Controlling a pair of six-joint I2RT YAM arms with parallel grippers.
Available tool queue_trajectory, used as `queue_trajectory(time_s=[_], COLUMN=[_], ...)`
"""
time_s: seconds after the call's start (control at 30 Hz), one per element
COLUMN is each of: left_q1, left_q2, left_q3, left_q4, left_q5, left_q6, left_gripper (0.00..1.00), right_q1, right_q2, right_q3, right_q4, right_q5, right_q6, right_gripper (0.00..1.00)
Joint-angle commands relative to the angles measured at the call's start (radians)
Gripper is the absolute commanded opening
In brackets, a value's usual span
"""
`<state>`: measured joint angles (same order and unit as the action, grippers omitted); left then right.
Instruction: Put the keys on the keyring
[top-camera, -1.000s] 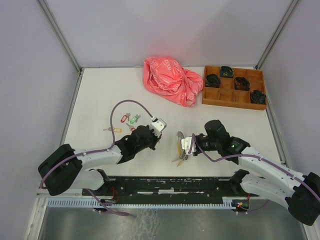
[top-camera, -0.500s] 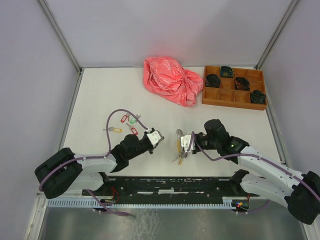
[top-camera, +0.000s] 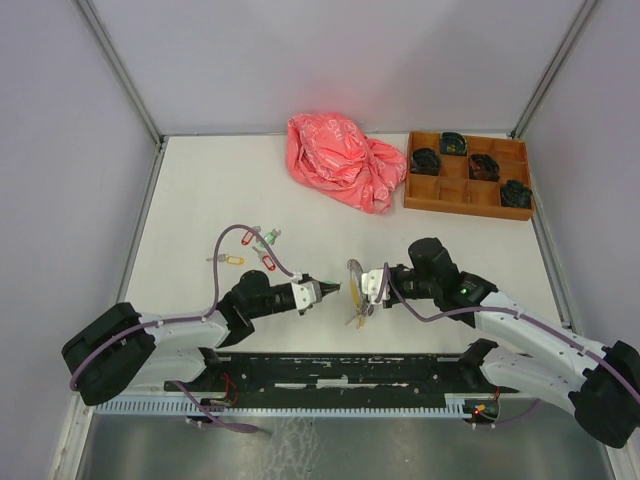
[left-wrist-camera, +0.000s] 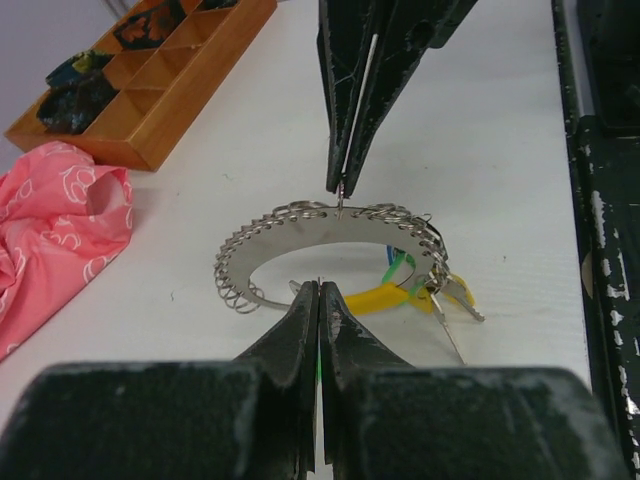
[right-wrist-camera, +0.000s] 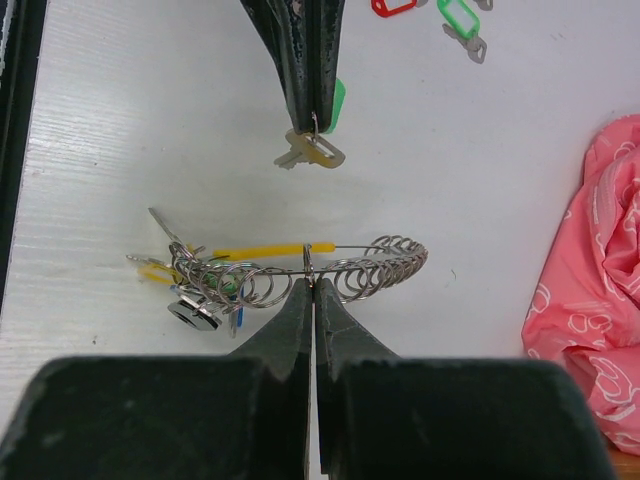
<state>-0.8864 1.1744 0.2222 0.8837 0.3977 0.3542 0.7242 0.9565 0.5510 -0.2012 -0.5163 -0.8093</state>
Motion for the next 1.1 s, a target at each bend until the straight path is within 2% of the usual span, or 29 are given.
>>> queue_trajectory(time_s=[0.0, 0.23, 1.07], left_q1=[0.002, 0.003, -0.002], left_q2=[-0.026, 0.002, 0.108], left_q3=[0.044, 0.08, 0.124], left_q4=[-0.001, -0.025, 0.069], left_q5=[0.108, 0.156, 0.151], left_q6=[0.074, 0.083, 0.04], left_gripper=[0.03, 0.03, 0.03], right_q1=[-0.005, -0.003, -0.002], right_q2=[-0.025, -0.03, -0.029], right_q3=[0.04, 0.027, 0.013], right_q4=[0.063, 0.077, 0.096], right_q5=[-0.048, -0.063, -0.117], right_q6=[-0.016, -0.046, -0.044], right_gripper=[0.01, 0.01, 0.01])
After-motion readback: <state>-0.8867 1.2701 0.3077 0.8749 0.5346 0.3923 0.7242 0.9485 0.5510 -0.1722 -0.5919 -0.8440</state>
